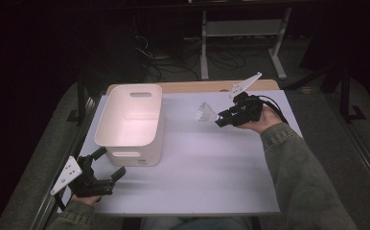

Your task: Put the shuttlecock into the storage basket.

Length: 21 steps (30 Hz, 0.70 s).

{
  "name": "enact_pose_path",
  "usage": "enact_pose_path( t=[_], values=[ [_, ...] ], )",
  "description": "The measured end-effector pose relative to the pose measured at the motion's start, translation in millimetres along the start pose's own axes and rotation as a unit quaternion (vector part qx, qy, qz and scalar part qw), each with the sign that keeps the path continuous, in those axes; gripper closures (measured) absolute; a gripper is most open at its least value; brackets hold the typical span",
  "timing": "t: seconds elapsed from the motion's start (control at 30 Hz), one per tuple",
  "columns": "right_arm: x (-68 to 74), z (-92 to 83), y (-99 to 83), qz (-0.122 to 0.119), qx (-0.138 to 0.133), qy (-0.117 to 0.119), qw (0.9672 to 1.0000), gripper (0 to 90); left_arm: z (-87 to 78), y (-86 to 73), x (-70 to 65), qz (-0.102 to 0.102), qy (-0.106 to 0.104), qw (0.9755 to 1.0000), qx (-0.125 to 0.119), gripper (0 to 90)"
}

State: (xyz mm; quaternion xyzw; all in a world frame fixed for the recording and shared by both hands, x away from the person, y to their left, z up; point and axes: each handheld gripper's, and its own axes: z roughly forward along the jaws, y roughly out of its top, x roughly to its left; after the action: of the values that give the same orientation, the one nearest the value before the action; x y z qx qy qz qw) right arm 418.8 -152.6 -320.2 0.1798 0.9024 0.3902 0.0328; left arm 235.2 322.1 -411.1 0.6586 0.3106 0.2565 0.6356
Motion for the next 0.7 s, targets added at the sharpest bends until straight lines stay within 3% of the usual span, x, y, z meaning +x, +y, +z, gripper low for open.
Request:
enact_pose_path(
  t=[0.7],
  values=[
    [25.0, 14.0, 27.6, -0.039, 0.009, 0.015, 0.9991, 62.9, 0.1, -0.1, -0.3, -0.001, -0.001, 1.0000, -0.001, 0.0]
  ],
)
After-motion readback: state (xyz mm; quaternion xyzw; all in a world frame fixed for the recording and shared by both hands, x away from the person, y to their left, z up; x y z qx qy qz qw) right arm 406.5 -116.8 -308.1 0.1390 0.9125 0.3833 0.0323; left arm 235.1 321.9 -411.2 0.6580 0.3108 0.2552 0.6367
